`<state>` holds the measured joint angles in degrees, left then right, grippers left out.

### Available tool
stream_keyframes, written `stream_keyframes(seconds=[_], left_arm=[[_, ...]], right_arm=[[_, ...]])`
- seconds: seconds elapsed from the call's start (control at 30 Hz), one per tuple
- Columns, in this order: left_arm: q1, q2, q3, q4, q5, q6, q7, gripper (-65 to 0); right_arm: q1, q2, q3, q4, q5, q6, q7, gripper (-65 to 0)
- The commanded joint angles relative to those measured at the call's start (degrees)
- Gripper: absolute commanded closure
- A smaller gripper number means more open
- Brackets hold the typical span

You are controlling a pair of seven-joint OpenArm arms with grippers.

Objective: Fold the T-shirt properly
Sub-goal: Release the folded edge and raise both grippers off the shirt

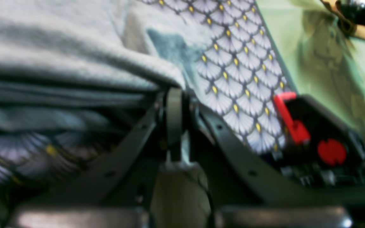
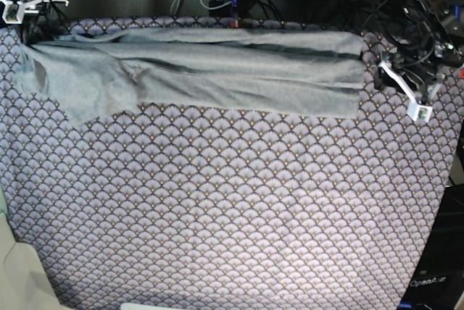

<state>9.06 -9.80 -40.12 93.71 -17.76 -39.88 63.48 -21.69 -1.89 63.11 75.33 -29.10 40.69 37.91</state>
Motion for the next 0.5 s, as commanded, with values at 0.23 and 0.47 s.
stream_keyframes(seconds=[0.23,0.47], left_arm=[[-0.58,-0.79,-0.19,0.75,-0.57,-0.12,-0.85,-34.1],[-0.40,-0.79,-0.45,0.75,-0.57,-0.12,-0.85,-34.1]], right_arm=[[-1.91,-1.76,1.28,0.76,1.19,-0.69,6.88,0.0],[-1.56,-1.41,1.28,-0.91,1.19,-0.69,6.88,-7.4]])
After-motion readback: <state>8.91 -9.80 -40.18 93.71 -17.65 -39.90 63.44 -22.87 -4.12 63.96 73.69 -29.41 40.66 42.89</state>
